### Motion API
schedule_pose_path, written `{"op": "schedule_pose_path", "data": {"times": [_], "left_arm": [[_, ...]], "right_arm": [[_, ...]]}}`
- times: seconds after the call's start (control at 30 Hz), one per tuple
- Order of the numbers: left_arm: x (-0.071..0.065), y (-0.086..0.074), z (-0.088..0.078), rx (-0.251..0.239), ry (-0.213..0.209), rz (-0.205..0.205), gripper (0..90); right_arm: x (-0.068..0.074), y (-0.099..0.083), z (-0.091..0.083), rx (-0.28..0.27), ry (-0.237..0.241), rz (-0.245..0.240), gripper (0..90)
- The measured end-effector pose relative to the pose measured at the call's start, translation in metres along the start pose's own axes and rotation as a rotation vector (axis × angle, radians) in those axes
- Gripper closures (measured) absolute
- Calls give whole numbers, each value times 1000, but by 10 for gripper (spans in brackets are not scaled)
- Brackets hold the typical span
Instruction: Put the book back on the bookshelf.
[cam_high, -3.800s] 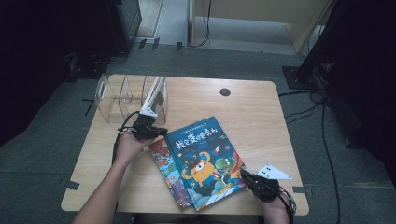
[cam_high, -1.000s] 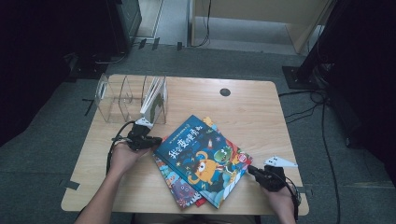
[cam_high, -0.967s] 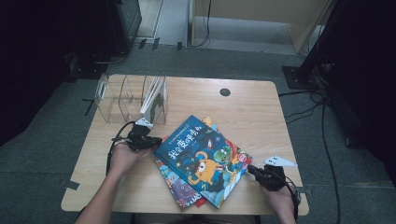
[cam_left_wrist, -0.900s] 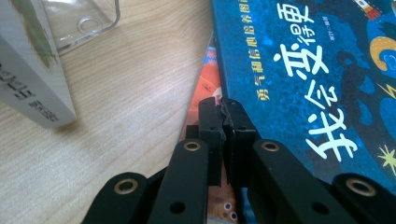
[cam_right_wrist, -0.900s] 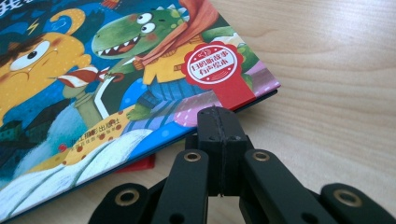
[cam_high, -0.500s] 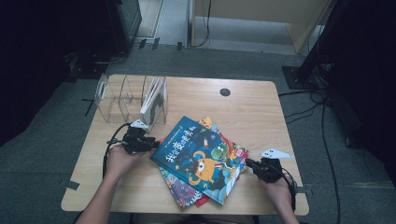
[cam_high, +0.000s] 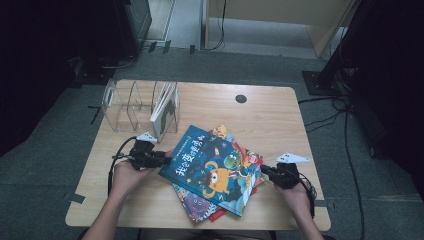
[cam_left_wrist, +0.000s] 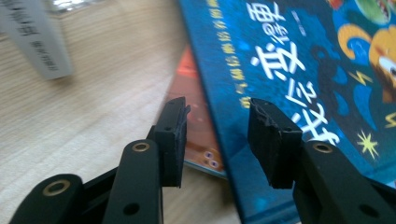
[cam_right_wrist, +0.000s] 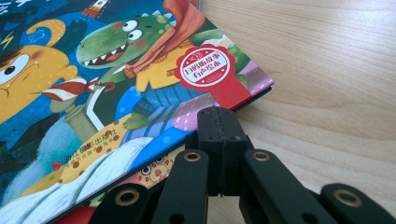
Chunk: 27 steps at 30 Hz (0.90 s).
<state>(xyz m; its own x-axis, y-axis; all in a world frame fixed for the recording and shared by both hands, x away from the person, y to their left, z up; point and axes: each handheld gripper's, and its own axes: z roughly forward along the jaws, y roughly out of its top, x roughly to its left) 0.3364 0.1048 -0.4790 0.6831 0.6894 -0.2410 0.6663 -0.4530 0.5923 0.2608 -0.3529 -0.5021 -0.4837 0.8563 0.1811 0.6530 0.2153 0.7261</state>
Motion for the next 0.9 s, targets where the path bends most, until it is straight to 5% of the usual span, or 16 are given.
{"op": "schedule_pose_path", "data": {"times": [0.53, 0.7, 0.9], "left_arm": [[-12, -12, -7, 10, 4, -30, 566], [-10, -20, -10, 20, -24, -93, 553], [-7, -25, -14, 28, -24, -109, 521]], "right_arm": [[-2, 11, 11, 15, 33, -35, 900], [0, 16, 15, 17, 29, -50, 900], [0, 22, 22, 26, 51, -81, 900]]}}
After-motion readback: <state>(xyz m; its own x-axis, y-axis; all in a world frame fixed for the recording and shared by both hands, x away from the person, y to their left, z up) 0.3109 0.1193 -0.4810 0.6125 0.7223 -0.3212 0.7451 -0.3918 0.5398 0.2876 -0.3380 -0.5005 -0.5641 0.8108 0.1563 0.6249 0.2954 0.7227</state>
